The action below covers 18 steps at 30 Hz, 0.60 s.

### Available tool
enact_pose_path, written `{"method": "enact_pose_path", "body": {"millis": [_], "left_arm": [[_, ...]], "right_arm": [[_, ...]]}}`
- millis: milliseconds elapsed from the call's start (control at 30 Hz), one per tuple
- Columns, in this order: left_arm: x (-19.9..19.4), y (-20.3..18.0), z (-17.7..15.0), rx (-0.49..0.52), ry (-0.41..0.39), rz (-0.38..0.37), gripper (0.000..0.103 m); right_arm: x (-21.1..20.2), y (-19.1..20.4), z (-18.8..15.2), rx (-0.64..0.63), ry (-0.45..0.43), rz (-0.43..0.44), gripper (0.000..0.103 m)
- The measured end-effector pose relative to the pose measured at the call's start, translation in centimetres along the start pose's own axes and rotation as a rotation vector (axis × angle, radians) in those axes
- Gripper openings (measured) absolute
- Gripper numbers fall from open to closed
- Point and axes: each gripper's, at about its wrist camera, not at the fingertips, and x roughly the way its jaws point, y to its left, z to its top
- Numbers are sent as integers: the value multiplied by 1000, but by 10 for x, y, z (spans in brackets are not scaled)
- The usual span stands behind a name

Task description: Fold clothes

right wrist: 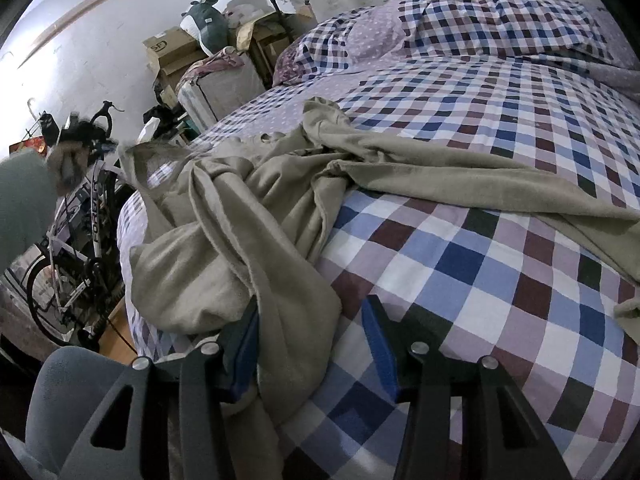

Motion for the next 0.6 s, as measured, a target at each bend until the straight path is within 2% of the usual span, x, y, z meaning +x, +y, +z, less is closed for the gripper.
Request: {"method": "enact_pose_path", "body": {"millis": [67,133,267,400,500,600], "left_arm": [[-3,15,-7,-16,9,-41,63],[-2,17,-22,20,59,-84,64],[-9,-10,-72,194,172,-198,75],[-29,-58,-158,438,334,-358,78],[-55,-97,-237,615,488,-503,78],[-68,-127,-289,682,597,-583,78]], "right_arm": [[-1,0,0,-2,-1,1,53],[-6,-1,2,3,-17,10,53],[-17,-3,5,15,-56,38,53],[-28,-4,9,22,-89,68,53],[-37,-8,10,17,-94,71,53],[-51,-15,8,28,-107,67,53]]}}
